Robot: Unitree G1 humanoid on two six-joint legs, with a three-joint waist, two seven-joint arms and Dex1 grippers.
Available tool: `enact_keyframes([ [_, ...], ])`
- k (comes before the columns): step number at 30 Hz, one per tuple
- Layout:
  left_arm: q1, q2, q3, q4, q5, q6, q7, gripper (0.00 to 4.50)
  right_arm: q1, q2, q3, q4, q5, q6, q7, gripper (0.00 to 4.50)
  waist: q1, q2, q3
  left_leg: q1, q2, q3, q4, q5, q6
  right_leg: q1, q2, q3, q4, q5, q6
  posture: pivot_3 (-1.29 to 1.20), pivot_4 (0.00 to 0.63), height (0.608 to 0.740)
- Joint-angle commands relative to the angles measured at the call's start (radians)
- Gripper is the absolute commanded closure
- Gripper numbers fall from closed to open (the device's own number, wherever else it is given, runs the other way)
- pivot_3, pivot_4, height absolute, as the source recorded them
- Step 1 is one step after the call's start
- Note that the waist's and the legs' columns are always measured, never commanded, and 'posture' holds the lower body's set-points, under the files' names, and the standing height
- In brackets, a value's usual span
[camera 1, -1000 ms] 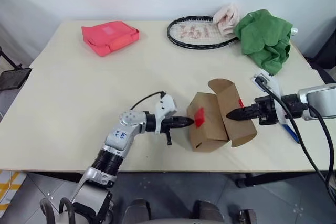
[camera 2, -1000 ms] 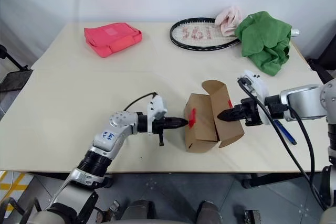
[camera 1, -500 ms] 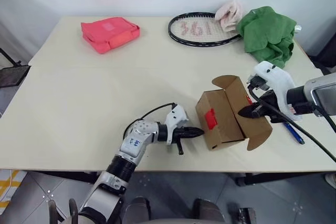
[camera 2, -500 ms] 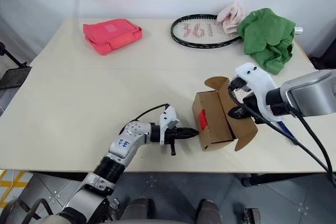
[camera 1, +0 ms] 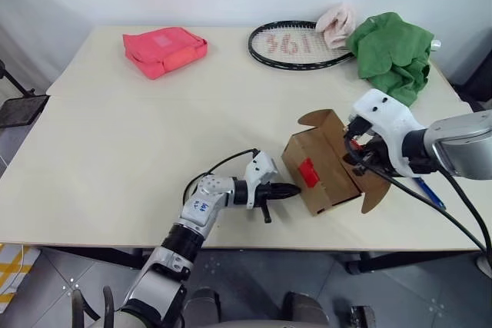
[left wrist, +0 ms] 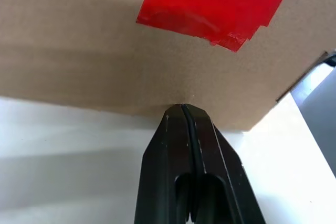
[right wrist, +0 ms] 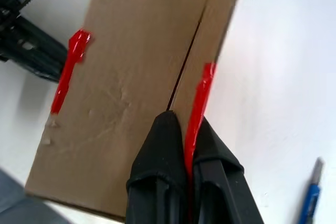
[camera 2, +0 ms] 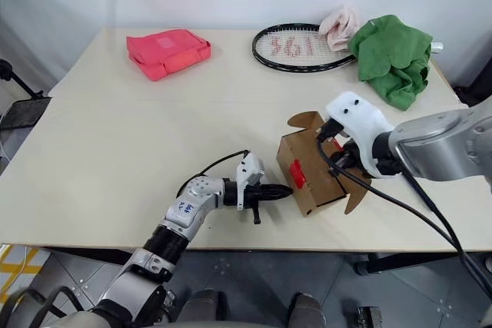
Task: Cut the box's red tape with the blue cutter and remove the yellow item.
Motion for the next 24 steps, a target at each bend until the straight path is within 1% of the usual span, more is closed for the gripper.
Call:
enact_keyframes([
  [1, 0.009, 0.022, -0.012, -0.033, 0.022, 0.035, 0.018, 4.5, -0.013, 0.009, 0.044, -0.042, -0.024, 0.005, 0.008, 4.45, -0.001, 0.0, 0.0, 0.0, 0.0, 0.0, 0.0, 0.0, 0.0, 0.0, 0.0, 0.0, 0.0, 0.0, 0.0, 0.0, 0.15, 0.74],
  [5, 0.019, 0.06, 0.013, -0.112, -0.023, 0.098, -0.016, 4.5, -0.029, -0.004, 0.102, -0.051, -0.1, 0.005, 0.026, 4.45, -0.006, 0.0, 0.0, 0.0, 0.001, 0.001, -0.001, 0.0, 0.0, -0.001, 0.0, 0.0, 0.0, 0.0, 0.0, 0.0, 0.15, 0.74],
  [8, 0.006, 0.095, 0.046, -0.161, -0.071, 0.149, -0.045, 4.5, -0.034, 0.011, 0.11, -0.046, -0.142, 0.005, 0.039, 4.45, -0.011, 0.0, 0.0, -0.001, 0.001, 0.001, -0.002, 0.0, 0.0, -0.002, 0.0, 0.0, 0.0, 0.0, 0.0, 0.0, 0.15, 0.74],
  [12, -0.03, 0.16, 0.095, -0.259, -0.182, 0.25, -0.143, 4.5, -0.047, 0.032, 0.109, -0.039, -0.189, 0.005, 0.051, 4.45, -0.015, 0.0, 0.0, -0.001, 0.001, 0.002, -0.004, 0.0, 0.0, -0.004, 0.0, 0.0, 0.0, 0.0, 0.0, 0.0, 0.15, 0.74],
  [15, -0.063, 0.188, 0.116, -0.34, -0.264, 0.342, -0.185, 4.5, -0.054, 0.048, 0.108, -0.035, -0.218, 0.005, 0.059, 4.45, -0.015, 0.0, 0.0, -0.003, 0.001, 0.002, -0.004, 0.0, 0.0, -0.005, 0.0, -0.001, -0.001, 0.0, 0.001, 0.0, 0.15, 0.74],
  [20, -0.106, 0.172, 0.125, -0.482, -0.4, 0.496, -0.178, 4.5, -0.042, 0.069, 0.094, -0.034, -0.242, 0.005, 0.056, 4.45, -0.022, 0.0, 0.0, -0.004, 0.001, 0.002, -0.003, 0.0, 0.0, -0.006, 0.0, -0.001, -0.001, 0.0, 0.001, 0.0, 0.15, 0.74],
  [24, -0.116, 0.135, 0.076, -0.502, -0.393, 0.522, -0.131, 4.5, -0.027, 0.067, 0.082, -0.031, -0.244, 0.005, 0.049, 4.45, -0.024, 0.0, 0.001, -0.004, 0.001, 0.002, -0.004, 0.0, 0.0, -0.006, 0.0, -0.001, -0.001, 0.0, 0.001, 0.0, 0.15, 0.74],
])
